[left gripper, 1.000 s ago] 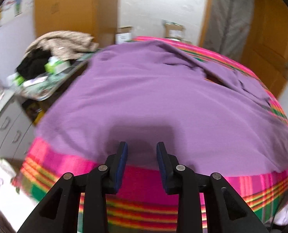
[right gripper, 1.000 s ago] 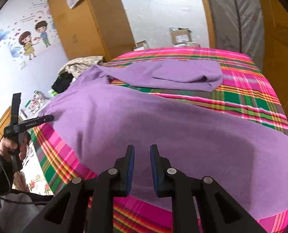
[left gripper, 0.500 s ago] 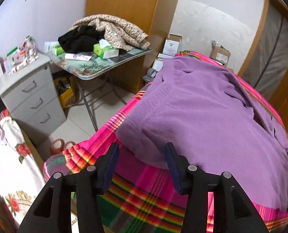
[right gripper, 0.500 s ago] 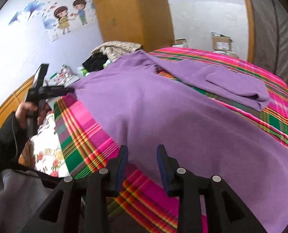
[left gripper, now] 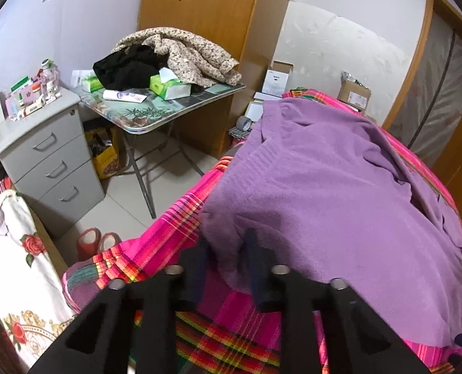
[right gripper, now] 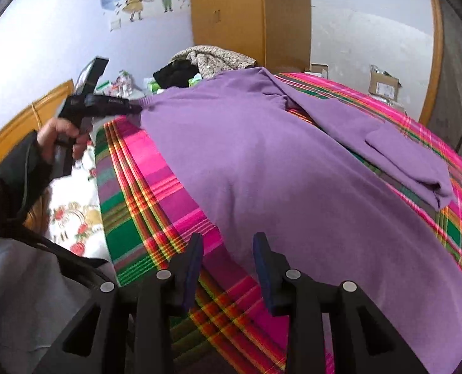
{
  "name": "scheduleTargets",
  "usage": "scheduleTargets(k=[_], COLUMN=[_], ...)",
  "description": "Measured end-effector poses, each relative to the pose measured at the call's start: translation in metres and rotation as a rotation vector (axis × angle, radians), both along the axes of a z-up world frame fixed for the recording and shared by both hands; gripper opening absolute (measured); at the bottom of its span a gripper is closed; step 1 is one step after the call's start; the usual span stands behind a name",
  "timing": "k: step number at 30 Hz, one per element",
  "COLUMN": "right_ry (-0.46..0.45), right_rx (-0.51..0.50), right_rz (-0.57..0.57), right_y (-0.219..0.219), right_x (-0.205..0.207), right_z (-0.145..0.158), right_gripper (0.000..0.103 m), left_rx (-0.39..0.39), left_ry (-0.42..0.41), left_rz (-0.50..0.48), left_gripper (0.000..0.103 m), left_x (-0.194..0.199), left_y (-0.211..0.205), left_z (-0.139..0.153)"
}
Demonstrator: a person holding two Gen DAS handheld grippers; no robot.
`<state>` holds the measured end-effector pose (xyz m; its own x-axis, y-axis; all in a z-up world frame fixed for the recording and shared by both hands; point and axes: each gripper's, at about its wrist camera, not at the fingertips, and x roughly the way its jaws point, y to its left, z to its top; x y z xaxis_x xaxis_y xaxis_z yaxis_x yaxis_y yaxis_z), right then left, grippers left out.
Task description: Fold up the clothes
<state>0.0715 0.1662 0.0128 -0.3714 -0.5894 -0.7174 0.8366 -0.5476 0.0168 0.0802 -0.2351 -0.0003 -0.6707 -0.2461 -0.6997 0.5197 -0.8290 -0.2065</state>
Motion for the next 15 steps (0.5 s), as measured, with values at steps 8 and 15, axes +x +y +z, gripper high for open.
scheduleTargets(k=[8, 15], right_ry=[0.053, 0.044], right_rx=[0.055, 0.013], right_rz=[-0.008, 0.058], right_y=[-0.005, 0.002], right_x=[0.0, 0.015], right_z=[-0.002, 0.015], right_gripper=[0.004, 0.002], left_rx=[-0.037, -0.062], left_ry=[0.024, 0.054], left_rz=[-0.015, -0.018], left_gripper=[0.009, 0.009], left_x=[0.005, 0.023], left_y=[0.004, -0.001], left_z=[0.013, 0.036])
